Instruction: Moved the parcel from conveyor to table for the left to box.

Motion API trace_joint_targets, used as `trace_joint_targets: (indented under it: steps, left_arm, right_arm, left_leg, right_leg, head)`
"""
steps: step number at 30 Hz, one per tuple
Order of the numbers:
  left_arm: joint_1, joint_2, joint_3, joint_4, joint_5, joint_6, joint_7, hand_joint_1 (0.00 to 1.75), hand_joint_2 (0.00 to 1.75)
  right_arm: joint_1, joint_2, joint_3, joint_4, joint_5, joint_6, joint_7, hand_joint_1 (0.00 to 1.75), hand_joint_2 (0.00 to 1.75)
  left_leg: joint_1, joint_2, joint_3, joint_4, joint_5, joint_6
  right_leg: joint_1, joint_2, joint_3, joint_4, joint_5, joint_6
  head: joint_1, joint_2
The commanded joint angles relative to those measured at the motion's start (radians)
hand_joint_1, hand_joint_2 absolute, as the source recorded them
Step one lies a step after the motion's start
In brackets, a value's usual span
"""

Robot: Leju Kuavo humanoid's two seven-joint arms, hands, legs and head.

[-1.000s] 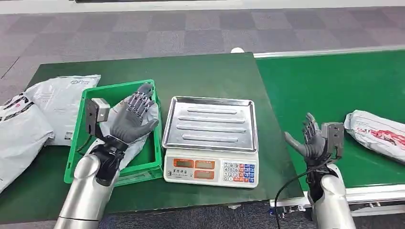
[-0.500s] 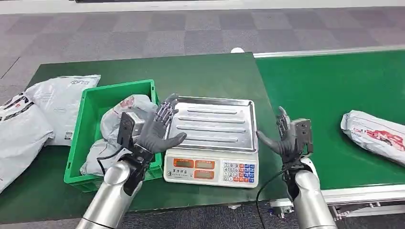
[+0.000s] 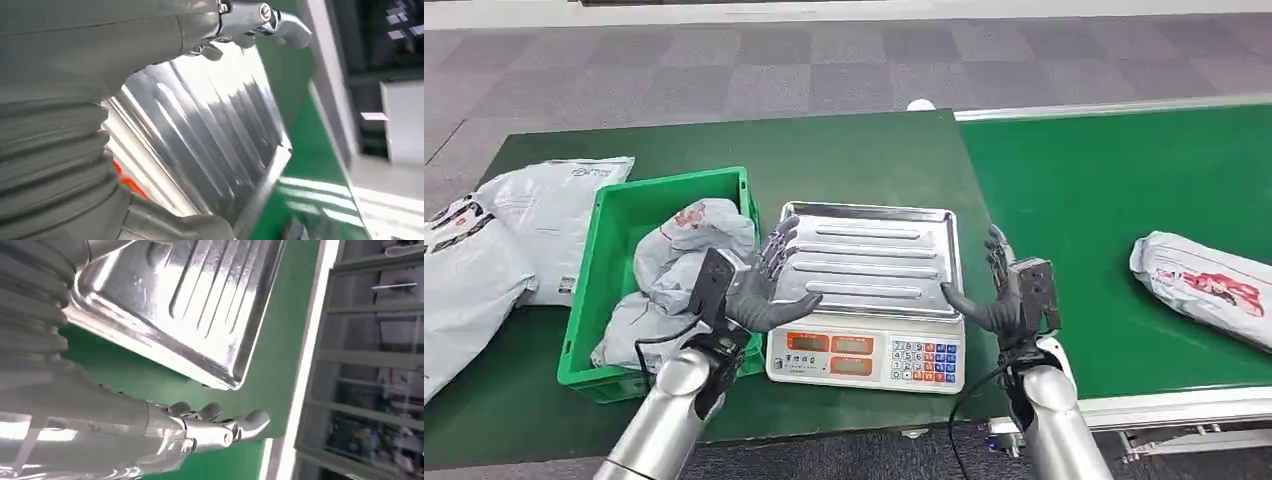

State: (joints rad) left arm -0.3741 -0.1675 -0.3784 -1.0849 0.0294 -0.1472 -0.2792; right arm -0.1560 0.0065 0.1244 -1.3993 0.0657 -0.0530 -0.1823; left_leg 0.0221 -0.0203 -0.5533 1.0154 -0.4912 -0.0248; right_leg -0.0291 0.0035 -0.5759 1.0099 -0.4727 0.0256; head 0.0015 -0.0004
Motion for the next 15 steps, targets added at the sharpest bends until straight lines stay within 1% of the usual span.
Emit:
trace_joint_targets:
  steps: [1, 3, 10, 12, 15]
  left_arm:
    - [0.039, 0.013, 0.058, 0.057, -0.025, 0.048, -0.013, 0.00, 1.75]
    - [0.041, 0.012, 0.061, 0.053, -0.025, 0.050, -0.013, 0.00, 1.75]
    - [0.044, 0.015, 0.064, 0.054, -0.028, 0.060, -0.014, 0.00, 1.75]
    - [0.046, 0.014, 0.066, 0.050, -0.028, 0.062, -0.014, 0.00, 1.75]
    - [0.055, 0.015, 0.066, 0.028, -0.031, 0.067, -0.013, 0.00, 1.75]
  right_arm:
    - [-0.003, 0.011, 0.051, -0.092, 0.010, -0.013, 0.018, 0.00, 1.75]
    - [0.004, 0.010, 0.045, -0.084, 0.000, -0.011, 0.015, 0.00, 1.75]
    - [0.005, -0.002, 0.050, -0.081, 0.002, -0.009, 0.004, 0.00, 1.75]
    - [0.002, -0.005, 0.051, -0.073, -0.002, -0.012, -0.001, 0.00, 1.75]
    - [0.006, -0.007, 0.055, -0.069, -0.005, -0.014, -0.003, 0.00, 1.75]
  left_leg:
    - [0.000, 0.005, 0.003, -0.003, 0.000, 0.002]
    - [0.000, 0.002, 0.001, -0.001, 0.000, 0.001]
    - [0.000, 0.004, 0.002, -0.002, 0.000, 0.002]
    - [0.000, 0.002, 0.001, -0.001, 0.000, 0.001]
    - [0.000, 0.004, 0.002, -0.003, 0.000, 0.002]
  right_leg:
    - [0.001, 0.003, 0.002, -0.003, 0.001, -0.003]
    - [0.000, 0.001, 0.001, -0.001, 0.000, -0.001]
    - [0.001, 0.001, 0.002, -0.003, 0.001, -0.002]
    - [0.000, 0.000, 0.001, -0.001, 0.001, -0.001]
    - [0.001, 0.001, 0.002, -0.003, 0.001, -0.003]
  head:
    - [0.000, 0.000]
    - [0.000, 0.000]
    - [0.000, 0.000]
    - [0.000, 0.000]
    - [0.000, 0.000]
